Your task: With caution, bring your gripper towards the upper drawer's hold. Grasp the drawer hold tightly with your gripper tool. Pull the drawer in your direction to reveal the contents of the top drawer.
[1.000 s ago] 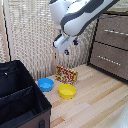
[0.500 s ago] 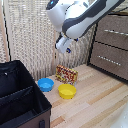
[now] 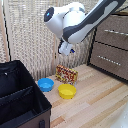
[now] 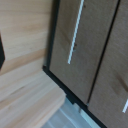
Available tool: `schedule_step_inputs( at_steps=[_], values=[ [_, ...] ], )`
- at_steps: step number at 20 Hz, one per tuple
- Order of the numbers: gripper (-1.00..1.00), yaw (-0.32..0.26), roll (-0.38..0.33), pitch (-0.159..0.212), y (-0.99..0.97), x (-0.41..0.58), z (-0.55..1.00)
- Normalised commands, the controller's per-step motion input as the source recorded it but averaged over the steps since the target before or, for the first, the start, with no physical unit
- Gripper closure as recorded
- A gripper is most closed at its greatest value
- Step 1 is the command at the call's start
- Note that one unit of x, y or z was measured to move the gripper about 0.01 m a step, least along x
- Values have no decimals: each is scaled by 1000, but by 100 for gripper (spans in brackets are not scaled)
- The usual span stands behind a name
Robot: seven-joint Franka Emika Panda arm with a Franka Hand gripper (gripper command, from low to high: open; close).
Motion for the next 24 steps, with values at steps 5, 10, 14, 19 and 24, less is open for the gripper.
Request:
schedule_step_inputs(
  at_steps=[5, 10, 14, 19, 24],
  values=[
    [-100, -70, -275, 70, -42, 181, 417],
    [-100, -74, -210, 67, -378, 0, 498],
    [-100, -65, -217, 77, -484, 0, 394],
    [-100, -11, -261, 8, -566, -42, 237],
    [-100, 55, -273, -33, -595, -157, 71]
  ],
)
